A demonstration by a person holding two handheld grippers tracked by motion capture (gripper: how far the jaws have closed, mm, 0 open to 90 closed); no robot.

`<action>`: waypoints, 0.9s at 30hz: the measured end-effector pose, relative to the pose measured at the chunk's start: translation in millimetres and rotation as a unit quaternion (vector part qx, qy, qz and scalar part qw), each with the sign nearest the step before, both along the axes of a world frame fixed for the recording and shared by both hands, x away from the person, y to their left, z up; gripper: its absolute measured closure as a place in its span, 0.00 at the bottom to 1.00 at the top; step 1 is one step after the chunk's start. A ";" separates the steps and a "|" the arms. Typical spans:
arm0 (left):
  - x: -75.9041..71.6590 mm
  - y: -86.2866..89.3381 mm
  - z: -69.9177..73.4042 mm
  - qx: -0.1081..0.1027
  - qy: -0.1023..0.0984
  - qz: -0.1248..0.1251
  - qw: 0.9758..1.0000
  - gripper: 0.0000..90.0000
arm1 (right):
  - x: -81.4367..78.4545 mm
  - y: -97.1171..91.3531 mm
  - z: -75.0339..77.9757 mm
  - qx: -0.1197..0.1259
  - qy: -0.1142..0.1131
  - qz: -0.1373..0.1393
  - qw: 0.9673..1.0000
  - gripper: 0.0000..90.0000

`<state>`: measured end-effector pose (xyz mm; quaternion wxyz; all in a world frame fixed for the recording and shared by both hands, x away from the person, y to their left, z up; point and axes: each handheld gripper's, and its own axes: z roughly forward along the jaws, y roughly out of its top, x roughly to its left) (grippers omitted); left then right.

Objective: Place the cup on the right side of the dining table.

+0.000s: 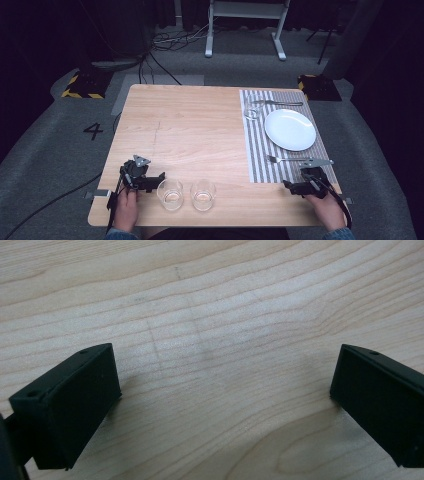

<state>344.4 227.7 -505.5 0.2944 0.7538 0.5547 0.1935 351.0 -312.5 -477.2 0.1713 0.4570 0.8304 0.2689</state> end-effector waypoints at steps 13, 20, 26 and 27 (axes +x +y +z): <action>0.0 0.0 0.0 0.000 0.000 0.000 1.000 0.00 | -15.9 -7.4 -26.6 0.051 -0.064 -0.015 0.997 0.11; 0.0 -0.1 0.0 0.000 0.000 0.000 1.000 0.00 | -19.4 -7.1 -27.3 0.050 -0.069 -0.026 0.996 0.11; 0.0 -0.1 0.0 0.000 0.000 0.000 1.000 0.00 | -20.3 -9.1 -27.3 0.052 -0.067 -0.021 0.996 0.11; 0.0 -0.1 0.0 0.000 0.000 0.000 1.000 0.00 | -20.0 -9.6 -27.2 0.054 -0.066 -0.018 0.996 0.11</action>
